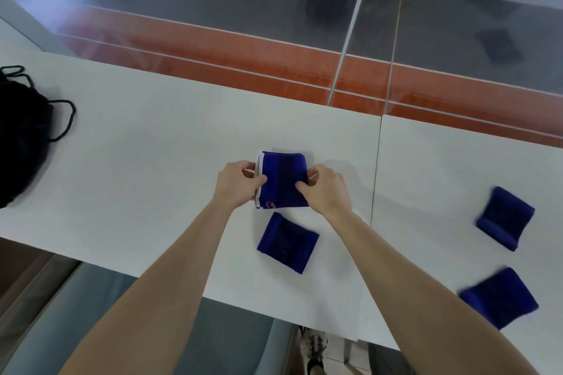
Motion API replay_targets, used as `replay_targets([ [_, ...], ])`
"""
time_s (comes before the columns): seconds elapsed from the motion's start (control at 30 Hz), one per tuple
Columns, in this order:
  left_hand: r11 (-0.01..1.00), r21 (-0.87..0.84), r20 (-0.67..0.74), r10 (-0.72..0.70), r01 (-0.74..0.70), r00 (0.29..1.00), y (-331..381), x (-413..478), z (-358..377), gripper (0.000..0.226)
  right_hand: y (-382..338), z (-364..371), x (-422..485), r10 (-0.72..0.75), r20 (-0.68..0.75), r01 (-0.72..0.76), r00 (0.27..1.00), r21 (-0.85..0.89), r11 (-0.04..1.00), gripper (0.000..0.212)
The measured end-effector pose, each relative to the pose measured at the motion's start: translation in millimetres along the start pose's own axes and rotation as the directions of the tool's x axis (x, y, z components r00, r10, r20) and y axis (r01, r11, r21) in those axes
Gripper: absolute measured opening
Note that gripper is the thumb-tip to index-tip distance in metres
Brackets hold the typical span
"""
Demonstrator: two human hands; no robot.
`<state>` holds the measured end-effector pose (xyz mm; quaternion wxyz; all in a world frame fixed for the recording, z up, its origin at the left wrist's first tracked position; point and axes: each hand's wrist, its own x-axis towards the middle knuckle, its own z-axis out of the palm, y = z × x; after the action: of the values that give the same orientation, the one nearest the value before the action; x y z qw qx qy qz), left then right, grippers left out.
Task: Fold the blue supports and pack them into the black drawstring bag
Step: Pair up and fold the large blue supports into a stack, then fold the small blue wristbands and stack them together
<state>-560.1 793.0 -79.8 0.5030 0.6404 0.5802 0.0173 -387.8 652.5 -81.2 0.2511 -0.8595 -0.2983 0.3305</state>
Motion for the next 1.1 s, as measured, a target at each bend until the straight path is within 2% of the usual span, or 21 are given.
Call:
replay_targets([
  [0.1,0.993,0.119,-0.042,0.026,-0.021,0.999,-1.5,-4.2,1.7,0.048,4.0,-3.6,-4.2,0.002,0.022,-0.002,1.000,-0.021,1.000,0.028],
  [0.17,0.980,0.196,-0.128,0.051,-0.025,0.990,-3.2,-11.1,-1.0,0.045,10.3,-13.1,-10.2,0.005,0.013,-0.004,1.000,-0.039,0.999,0.033],
  [0.2,0.982,0.187,-0.169,0.042,-0.010,0.985,-6.0,-16.0,-1.6,0.041,16.6,-18.4,-15.4,0.017,0.008,-0.017,1.000,-0.050,0.999,0.034],
  [0.27,0.998,0.050,-0.212,-0.033,0.044,0.977,-18.0,-29.7,2.1,0.037,34.7,-26.9,-30.1,0.064,0.016,-0.062,0.998,-0.085,0.994,0.033],
  [0.33,0.994,-0.016,-0.202,-0.110,0.109,0.973,-35.2,-49.3,11.3,0.036,53.2,-32.1,-49.6,0.098,0.047,-0.092,0.994,-0.127,0.988,0.031],
  [0.43,0.965,0.204,-0.128,-0.140,0.165,0.982,-55.3,-84.3,29.5,0.049,71.4,-34.7,-79.5,0.115,0.090,-0.099,0.989,-0.158,0.982,0.029],
  [0.57,0.876,0.471,-0.058,-0.088,0.105,0.994,-62.4,-115.9,56.9,0.055,85.6,-38.1,-115.6,0.105,0.169,-0.062,0.980,-0.243,0.968,0.035],
  [0.7,0.898,0.435,-0.027,-0.067,0.072,0.997,-56.6,-124.7,74.8,0.042,114.7,-51.0,-147.7,0.120,0.190,-0.040,0.974,-0.380,0.924,0.023],
  [0.9,0.930,0.354,0.055,0.083,-0.097,0.995,-28.9,-140.0,113.2,0.027,185.9,-87.9,-193.5,0.235,0.081,-0.173,0.969,-0.457,0.873,0.027],
  [1.03,0.926,0.293,0.112,0.213,-0.237,0.971,4.5,-160.1,147.4,0.025,241.5,-123.4,-209.9,0.329,-0.118,-0.349,0.937,-0.363,0.864,0.021],
  [1.1,0.908,0.282,0.162,0.275,-0.311,0.948,15.6,-169.9,161.2,0.026,266.6,-142.6,-210.7,0.335,-0.256,-0.405,0.907,-0.304,0.862,0.025],
])
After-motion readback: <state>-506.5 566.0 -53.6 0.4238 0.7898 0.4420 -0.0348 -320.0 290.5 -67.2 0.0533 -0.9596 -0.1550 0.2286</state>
